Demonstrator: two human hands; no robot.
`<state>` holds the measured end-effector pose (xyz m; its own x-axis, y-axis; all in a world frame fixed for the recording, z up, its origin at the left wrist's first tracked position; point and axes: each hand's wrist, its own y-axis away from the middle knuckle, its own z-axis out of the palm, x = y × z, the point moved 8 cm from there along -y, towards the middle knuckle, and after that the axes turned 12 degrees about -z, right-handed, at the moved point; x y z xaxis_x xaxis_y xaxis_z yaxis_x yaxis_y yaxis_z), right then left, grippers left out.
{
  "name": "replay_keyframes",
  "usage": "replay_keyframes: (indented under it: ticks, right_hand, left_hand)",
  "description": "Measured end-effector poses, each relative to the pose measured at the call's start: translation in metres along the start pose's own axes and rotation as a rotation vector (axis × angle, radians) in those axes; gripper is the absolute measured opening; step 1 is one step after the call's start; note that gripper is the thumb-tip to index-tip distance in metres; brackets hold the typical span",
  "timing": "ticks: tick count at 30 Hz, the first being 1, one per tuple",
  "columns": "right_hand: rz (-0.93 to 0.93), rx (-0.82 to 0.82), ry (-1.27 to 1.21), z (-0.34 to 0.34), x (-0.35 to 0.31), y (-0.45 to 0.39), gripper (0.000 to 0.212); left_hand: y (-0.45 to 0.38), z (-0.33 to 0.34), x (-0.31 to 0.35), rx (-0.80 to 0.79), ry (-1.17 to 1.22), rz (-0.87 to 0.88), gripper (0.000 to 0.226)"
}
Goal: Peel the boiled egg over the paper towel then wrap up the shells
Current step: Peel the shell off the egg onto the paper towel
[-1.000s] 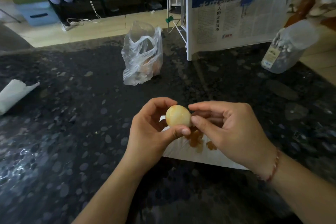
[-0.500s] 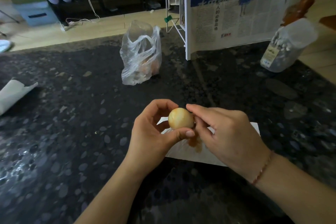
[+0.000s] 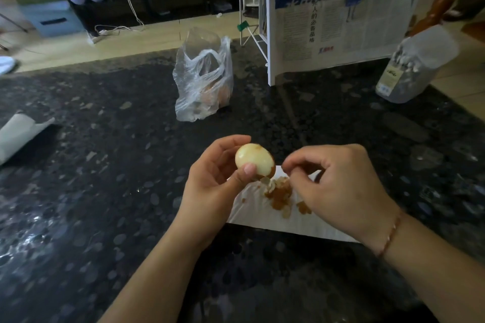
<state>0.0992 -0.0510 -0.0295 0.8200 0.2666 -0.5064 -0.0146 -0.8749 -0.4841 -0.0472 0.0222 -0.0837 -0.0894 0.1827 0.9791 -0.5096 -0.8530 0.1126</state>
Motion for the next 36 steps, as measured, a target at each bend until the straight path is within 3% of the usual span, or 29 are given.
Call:
replay_keyframes:
  ticks: [4,8,14,21,23,27,29,32,36]
  right_hand:
    - [0.027,-0.069,0.018,0.006,-0.001,0.003,0.024]
    - [0.046,-0.114,0.043,0.012,-0.004,0.004,0.047]
    - [0.047,-0.130,0.014,0.011,-0.003,0.003,0.024]
    - [0.006,-0.426,0.279,0.024,0.002,0.007,0.026]
    - [0.000,-0.401,0.275,0.021,0.002,0.005,0.026]
    - [0.063,-0.129,0.094,0.004,0.004,0.000,0.017]
    - [0.080,-0.046,-0.003,0.001,0.005,-0.001,0.024]
    - [0.059,-0.058,-0.028,0.004,0.004,-0.001,0.034]
    - [-0.021,-0.070,0.035,0.004,-0.001,-0.002,0.030]
  left_hand:
    - [-0.002,0.000,-0.003,-0.018,0.032,-0.025,0.043]
    - [-0.002,0.000,-0.005,-0.016,0.031,-0.008,0.043]
    - [-0.004,-0.002,-0.004,-0.009,0.001,0.018,0.038]
    - [-0.005,-0.002,-0.007,-0.081,0.113,-0.009,0.036]
    - [-0.005,-0.001,-0.007,-0.102,0.118,-0.014,0.037]
    - [-0.004,0.002,-0.007,-0.135,0.088,0.009,0.037]
    - [-0.003,0.004,-0.005,-0.135,0.045,0.035,0.038]
    - [-0.002,0.008,-0.003,-0.140,-0.008,0.052,0.038]
    - [0.000,0.009,0.000,-0.139,-0.024,0.063,0.037]
